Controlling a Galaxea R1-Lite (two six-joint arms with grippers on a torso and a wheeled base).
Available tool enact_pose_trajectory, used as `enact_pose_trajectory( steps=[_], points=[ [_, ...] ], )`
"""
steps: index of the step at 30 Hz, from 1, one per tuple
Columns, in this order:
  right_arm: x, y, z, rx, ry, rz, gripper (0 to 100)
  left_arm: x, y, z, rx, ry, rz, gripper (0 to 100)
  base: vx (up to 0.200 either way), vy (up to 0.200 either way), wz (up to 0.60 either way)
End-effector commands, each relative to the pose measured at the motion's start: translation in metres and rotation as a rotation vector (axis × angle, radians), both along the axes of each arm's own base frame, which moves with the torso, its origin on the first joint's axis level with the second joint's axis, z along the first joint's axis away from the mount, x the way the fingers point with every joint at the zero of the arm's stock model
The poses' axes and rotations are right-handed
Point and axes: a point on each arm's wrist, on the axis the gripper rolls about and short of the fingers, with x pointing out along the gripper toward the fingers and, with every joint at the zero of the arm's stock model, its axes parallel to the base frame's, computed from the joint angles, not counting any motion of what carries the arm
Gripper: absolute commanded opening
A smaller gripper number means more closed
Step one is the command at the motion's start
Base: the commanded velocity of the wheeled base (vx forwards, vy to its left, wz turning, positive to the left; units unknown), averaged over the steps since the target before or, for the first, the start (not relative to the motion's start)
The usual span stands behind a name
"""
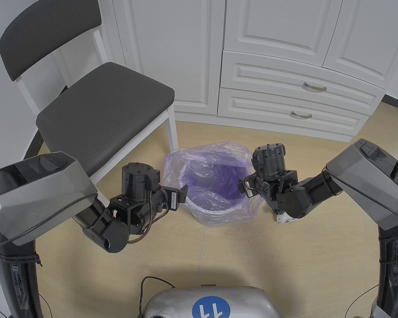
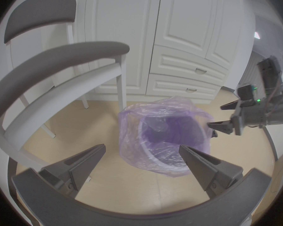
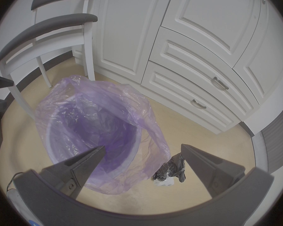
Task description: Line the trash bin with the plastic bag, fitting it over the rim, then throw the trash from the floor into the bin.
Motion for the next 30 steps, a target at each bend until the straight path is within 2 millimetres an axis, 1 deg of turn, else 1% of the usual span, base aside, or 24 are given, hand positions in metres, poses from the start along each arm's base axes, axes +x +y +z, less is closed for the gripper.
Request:
enact_pose_trajectory(
  steps=[1, 3, 4, 9, 10, 11, 12, 16, 17, 22, 29, 30],
  points=[
    [0.009, -0.005, -0.019, -0.022, 0.043, -0.014, 100, 0.043, 0.01, -0.025, 0.029, 0.056, 0.071, 100, 0.0, 0.0, 0.0],
    [0.008, -0.005, -0.023, -0.027, 0.053, -0.014, 100, 0.048, 0.011, -0.027, 0.027, 0.054, 0.077, 100, 0.0, 0.0, 0.0],
    [0.008, -0.003, -0.033, -0.037, 0.07, -0.011, 100, 0.051, 0.011, -0.031, 0.026, 0.054, 0.08, 100, 0.0, 0.0, 0.0],
    [0.014, 0.005, -0.057, -0.06, 0.1, 0.003, 100, 0.051, 0.01, -0.037, 0.018, 0.062, 0.081, 100, 0.0, 0.0, 0.0],
    [0.013, 0.007, -0.061, -0.065, 0.107, 0.006, 100, 0.051, 0.01, -0.037, 0.012, 0.062, 0.083, 100, 0.0, 0.0, 0.0],
    [0.013, 0.007, -0.061, -0.065, 0.107, 0.006, 100, 0.051, 0.01, -0.037, 0.012, 0.062, 0.083, 100, 0.0, 0.0, 0.0],
    [0.011, 0.011, -0.068, -0.086, 0.12, 0.023, 100, 0.051, 0.01, -0.037, 0.002, 0.068, 0.087, 100, 0.0, 0.0, 0.0],
    [0.006, 0.017, -0.071, -0.113, 0.132, 0.048, 100, 0.05, 0.012, -0.037, -0.003, 0.071, 0.092, 100, 0.0, 0.0, 0.0],
    [-0.001, 0.022, -0.072, -0.126, 0.142, 0.068, 100, 0.05, 0.013, -0.037, -0.004, 0.071, 0.095, 100, 0.0, 0.0, 0.0],
    [-0.019, 0.033, -0.068, -0.159, 0.173, 0.106, 100, 0.05, 0.017, -0.035, -0.013, 0.051, 0.104, 100, 0.0, 0.0, 0.0],
    [-0.032, 0.05, -0.07, -0.171, 0.18, 0.15, 100, 0.049, 0.021, -0.037, -0.012, 0.056, 0.112, 100, 0.0, 0.0, 0.0],
    [-0.034, 0.055, -0.07, -0.169, 0.175, 0.161, 100, 0.049, 0.022, -0.036, -0.013, 0.054, 0.114, 100, 0.0, 0.0, 0.0]
  ],
)
